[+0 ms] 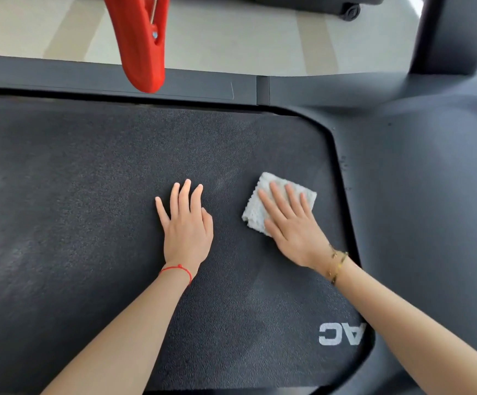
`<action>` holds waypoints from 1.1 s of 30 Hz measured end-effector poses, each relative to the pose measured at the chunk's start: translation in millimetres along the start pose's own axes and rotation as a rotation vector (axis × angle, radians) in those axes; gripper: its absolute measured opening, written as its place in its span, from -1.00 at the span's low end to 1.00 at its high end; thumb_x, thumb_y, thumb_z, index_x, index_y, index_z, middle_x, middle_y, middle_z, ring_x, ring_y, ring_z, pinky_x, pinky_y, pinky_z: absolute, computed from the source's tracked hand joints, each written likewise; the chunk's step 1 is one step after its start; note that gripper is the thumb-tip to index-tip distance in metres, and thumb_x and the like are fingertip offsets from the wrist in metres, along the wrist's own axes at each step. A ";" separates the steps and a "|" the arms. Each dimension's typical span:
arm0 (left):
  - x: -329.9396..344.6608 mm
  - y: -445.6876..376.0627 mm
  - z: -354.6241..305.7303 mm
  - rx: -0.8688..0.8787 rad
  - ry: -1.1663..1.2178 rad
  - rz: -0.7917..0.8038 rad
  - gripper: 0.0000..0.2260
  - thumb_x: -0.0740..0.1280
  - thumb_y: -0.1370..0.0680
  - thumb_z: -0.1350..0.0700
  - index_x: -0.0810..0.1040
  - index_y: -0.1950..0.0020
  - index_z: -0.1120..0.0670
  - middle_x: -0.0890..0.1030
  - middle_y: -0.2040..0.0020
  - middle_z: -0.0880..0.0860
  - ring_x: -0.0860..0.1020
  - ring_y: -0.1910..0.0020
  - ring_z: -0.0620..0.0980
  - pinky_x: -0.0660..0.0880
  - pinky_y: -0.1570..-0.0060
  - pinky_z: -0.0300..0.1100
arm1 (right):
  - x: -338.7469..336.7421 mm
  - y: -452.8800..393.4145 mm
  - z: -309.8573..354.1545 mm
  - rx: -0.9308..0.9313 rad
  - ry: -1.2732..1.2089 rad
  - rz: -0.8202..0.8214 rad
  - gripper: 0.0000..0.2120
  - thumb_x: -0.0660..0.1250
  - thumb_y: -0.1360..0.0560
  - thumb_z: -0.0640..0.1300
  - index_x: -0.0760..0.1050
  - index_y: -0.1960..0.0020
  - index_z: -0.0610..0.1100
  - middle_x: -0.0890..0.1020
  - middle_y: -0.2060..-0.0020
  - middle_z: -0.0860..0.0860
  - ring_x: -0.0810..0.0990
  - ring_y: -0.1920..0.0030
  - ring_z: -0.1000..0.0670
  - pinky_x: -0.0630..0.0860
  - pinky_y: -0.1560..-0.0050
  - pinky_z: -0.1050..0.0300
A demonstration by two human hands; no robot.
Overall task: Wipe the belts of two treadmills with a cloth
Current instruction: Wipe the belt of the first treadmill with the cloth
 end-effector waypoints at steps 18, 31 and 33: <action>-2.9 -1.8 2.4 -0.026 0.043 0.034 -0.50 0.02 -0.58 0.12 0.31 -0.53 0.13 0.28 -0.57 0.09 0.16 -0.60 0.10 0.01 -0.54 0.30 | 4.6 -81.9 55.8 -0.211 0.042 0.048 -0.48 -0.12 -0.69 0.03 -0.16 -0.61 0.06 -0.06 -0.61 0.05 -0.19 -0.59 -0.14 -0.25 -0.54 -0.16; -2.9 -3.9 1.0 -0.013 0.001 0.047 -0.49 -0.05 -0.59 0.08 0.32 -0.51 0.13 0.30 -0.56 0.09 0.18 -0.59 0.11 0.06 -0.52 0.32 | -29.4 -186.4 13.4 0.226 -0.021 0.033 -0.46 -0.13 -0.68 0.03 -0.17 -0.62 0.03 -0.14 -0.61 -0.01 -0.23 -0.57 -0.25 -0.28 -0.50 -0.27; -2.2 -5.0 1.2 -0.014 -0.002 0.042 -0.47 -0.08 -0.58 0.07 0.33 -0.51 0.13 0.30 -0.56 0.09 0.19 -0.59 0.11 0.05 -0.53 0.31 | -16.4 -180.2 43.3 0.042 0.049 0.035 -0.47 -0.12 -0.69 0.03 -0.17 -0.62 0.04 -0.12 -0.61 0.00 -0.21 -0.58 -0.24 -0.26 -0.50 -0.27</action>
Point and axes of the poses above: each hand's wrist, its own y-axis away from the middle knuckle, its own x-axis out of the palm, z = x × y, the point moved 1 cm from there along -y, towards the middle knuckle
